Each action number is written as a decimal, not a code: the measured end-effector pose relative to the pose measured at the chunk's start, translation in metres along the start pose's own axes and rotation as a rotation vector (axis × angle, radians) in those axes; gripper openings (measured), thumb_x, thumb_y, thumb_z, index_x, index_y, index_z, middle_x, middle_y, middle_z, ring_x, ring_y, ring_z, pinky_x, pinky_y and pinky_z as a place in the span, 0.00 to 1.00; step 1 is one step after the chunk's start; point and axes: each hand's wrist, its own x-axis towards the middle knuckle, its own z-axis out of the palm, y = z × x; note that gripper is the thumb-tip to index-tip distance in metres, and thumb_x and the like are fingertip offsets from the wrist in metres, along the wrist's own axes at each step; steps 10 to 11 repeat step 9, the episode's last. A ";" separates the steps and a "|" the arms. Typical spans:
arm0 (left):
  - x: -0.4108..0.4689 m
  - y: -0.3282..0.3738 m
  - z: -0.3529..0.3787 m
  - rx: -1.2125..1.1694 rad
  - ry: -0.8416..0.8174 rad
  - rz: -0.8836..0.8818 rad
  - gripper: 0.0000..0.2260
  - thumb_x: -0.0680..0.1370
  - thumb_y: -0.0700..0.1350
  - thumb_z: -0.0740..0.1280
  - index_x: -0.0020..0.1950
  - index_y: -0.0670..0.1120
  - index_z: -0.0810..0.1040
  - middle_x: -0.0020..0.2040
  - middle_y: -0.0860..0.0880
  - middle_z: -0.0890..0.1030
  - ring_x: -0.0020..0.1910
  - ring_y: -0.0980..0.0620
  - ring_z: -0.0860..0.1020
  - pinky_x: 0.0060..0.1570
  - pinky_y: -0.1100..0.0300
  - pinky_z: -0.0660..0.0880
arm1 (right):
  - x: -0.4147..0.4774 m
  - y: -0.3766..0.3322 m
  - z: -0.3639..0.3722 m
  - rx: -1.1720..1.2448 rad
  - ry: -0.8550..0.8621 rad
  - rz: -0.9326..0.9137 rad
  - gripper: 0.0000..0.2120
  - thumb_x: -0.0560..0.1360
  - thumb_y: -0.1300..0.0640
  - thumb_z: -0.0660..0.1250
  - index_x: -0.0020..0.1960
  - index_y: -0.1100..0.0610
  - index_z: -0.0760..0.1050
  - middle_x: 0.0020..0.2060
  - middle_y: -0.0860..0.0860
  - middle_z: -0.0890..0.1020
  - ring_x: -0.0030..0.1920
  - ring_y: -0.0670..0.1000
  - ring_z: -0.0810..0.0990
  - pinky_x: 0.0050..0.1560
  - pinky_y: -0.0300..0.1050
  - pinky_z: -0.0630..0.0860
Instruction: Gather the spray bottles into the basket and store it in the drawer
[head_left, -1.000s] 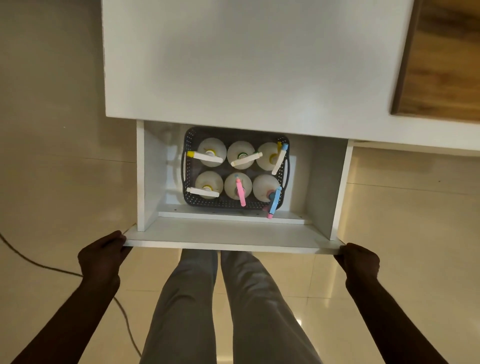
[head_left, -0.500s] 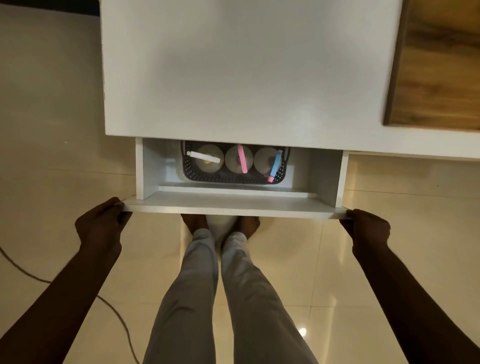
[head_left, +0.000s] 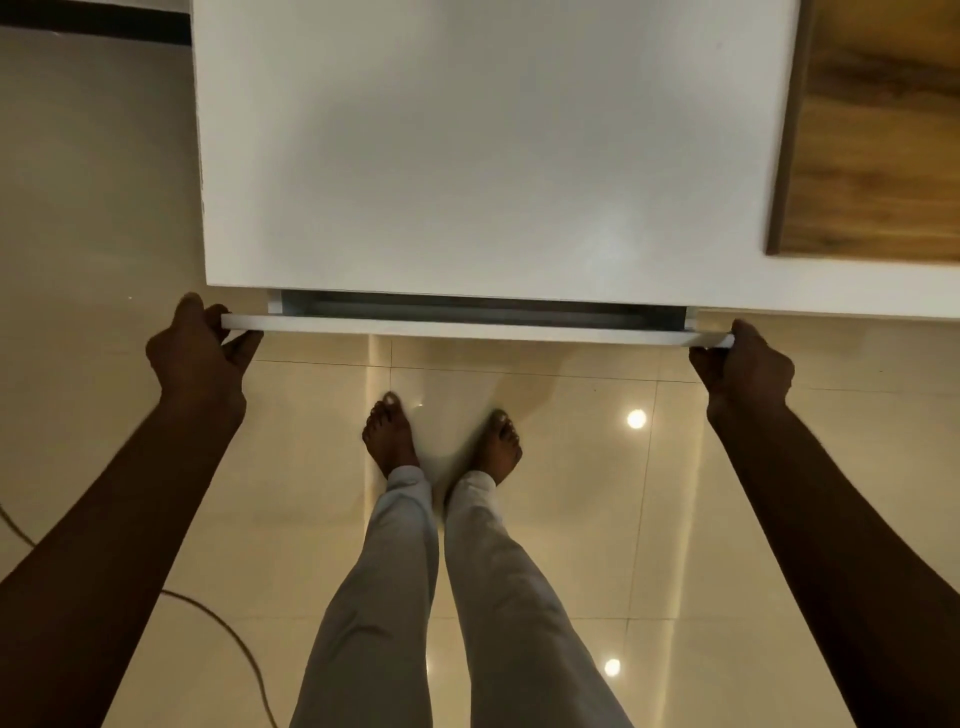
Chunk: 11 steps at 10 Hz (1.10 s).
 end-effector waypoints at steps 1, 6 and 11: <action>0.010 0.010 0.012 0.000 -0.032 0.005 0.15 0.83 0.53 0.66 0.62 0.43 0.75 0.57 0.43 0.83 0.57 0.47 0.84 0.54 0.49 0.85 | 0.003 -0.010 0.012 0.081 -0.023 0.002 0.09 0.80 0.61 0.68 0.57 0.64 0.78 0.52 0.61 0.84 0.52 0.57 0.88 0.53 0.53 0.87; 0.010 0.023 0.031 0.019 -0.139 -0.087 0.21 0.83 0.54 0.64 0.72 0.44 0.74 0.65 0.45 0.80 0.62 0.45 0.80 0.64 0.51 0.78 | -0.026 -0.022 0.045 0.311 -0.095 0.121 0.14 0.80 0.57 0.70 0.64 0.60 0.76 0.56 0.58 0.82 0.56 0.58 0.83 0.61 0.56 0.84; -0.113 0.059 0.037 0.238 -0.225 0.042 0.01 0.84 0.49 0.64 0.53 0.54 0.75 0.48 0.54 0.73 0.45 0.55 0.73 0.46 0.57 0.73 | -0.139 -0.038 0.032 0.102 -0.298 0.048 0.09 0.83 0.62 0.66 0.62 0.62 0.77 0.41 0.51 0.72 0.41 0.50 0.73 0.52 0.50 0.77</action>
